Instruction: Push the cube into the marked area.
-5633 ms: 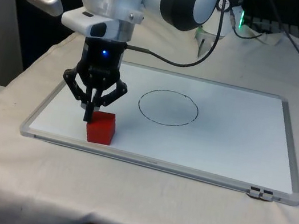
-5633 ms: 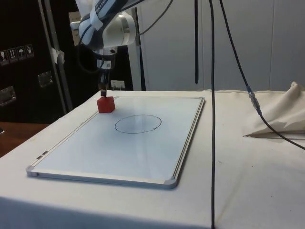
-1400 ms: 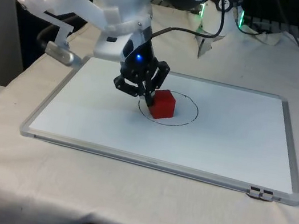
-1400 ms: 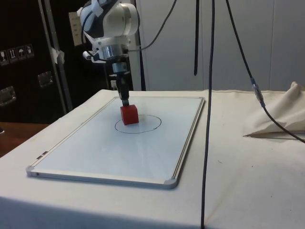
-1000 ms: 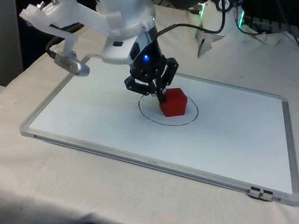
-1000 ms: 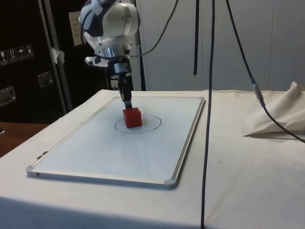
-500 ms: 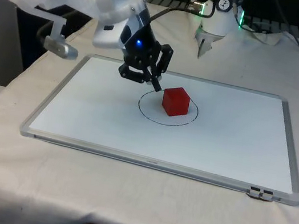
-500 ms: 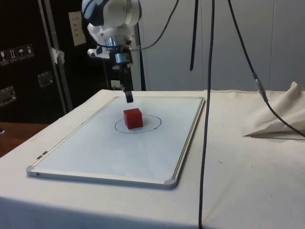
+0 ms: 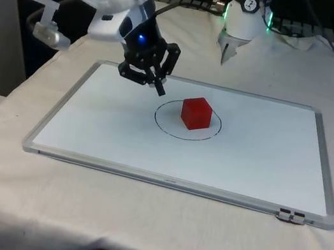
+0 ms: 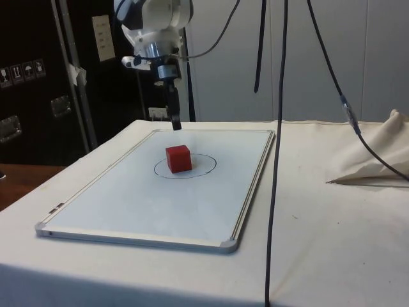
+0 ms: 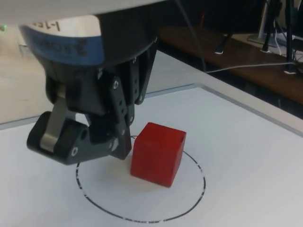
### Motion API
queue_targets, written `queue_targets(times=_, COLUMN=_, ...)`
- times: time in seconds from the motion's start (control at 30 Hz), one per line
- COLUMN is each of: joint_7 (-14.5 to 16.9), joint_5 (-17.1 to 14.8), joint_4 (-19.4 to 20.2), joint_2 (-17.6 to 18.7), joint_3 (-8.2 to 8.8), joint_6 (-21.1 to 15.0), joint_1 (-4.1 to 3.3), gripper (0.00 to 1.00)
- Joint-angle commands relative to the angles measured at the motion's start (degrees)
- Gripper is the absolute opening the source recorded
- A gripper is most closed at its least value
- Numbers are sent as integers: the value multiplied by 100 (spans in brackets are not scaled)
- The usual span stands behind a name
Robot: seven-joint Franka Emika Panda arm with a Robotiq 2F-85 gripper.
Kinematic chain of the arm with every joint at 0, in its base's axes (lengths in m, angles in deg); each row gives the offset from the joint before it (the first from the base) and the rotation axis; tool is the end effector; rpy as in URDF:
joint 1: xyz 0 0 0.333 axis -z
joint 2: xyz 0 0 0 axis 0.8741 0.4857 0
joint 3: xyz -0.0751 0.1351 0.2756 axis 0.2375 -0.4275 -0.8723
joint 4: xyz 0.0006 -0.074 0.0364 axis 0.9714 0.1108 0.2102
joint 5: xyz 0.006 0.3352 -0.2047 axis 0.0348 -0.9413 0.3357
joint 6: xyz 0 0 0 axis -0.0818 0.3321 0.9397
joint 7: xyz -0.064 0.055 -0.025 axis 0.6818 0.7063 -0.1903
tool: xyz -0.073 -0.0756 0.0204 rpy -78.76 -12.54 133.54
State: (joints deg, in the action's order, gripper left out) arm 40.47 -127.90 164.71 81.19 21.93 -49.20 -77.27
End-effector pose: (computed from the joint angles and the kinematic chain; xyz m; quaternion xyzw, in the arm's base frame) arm 0.6581 -0.1814 0.2424 -0.9461 -0.2593 0.0636 0.1836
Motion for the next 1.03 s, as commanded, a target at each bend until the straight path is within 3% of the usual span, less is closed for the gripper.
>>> queue_targets(times=0.0, joint_7=-74, joint_5=40, joint_4=-11, joint_2=23, joint_3=46, joint_6=-57, joint_1=-29, gripper=0)
queue_targets(times=0.1, joint_7=-86, joint_5=6, joint_4=0, joint_2=0, joint_3=34, joint_6=-57, joint_1=-6, gripper=0)
queue_targets(times=0.13, joint_7=-149, joint_5=40, joint_4=6, joint_2=29, joint_3=80, joint_6=-149, joint_1=-40, gripper=0)
queue_targets(times=0.4, joint_7=-338, joint_5=46, joint_4=6, joint_2=11, joint_3=115, joint_6=-332, joint_1=-69, gripper=0)
queue_targets(times=0.43, joint_7=-292, joint_5=17, joint_4=-6, joint_2=6, joint_3=69, joint_6=-275, joint_1=-29, gripper=0)
queue_targets(times=0.47, joint_7=-395, joint_5=46, joint_4=0, joint_2=11, joint_3=126, joint_6=-372, joint_1=-80, gripper=0)
queue_targets(times=0.67, joint_7=-556, joint_5=46, joint_4=0, joint_2=23, joint_3=172, joint_6=-527, joint_1=-103, gripper=0)
queue_targets(times=0.7, joint_7=-579, joint_5=52, joint_4=6, joint_2=17, joint_3=172, joint_6=-556, joint_1=-103, gripper=0)
queue_targets(times=0.73, joint_7=-521, joint_5=17, joint_4=-17, joint_2=6, joint_3=120, joint_6=-470, joint_1=-57, gripper=0)
queue_targets(times=0.77, joint_7=-602, joint_5=52, joint_4=6, joint_2=17, joint_3=172, joint_6=-573, joint_1=-103, gripper=0)
queue_targets(times=0.9, joint_7=-625, joint_5=46, joint_4=23, joint_2=6, joint_3=160, joint_6=-636, joint_1=-103, gripper=0)
queue_targets(times=1.0, joint_7=-596, joint_5=29, joint_4=-6, joint_2=6, joint_3=120, joint_6=-561, joint_1=-57, gripper=0)
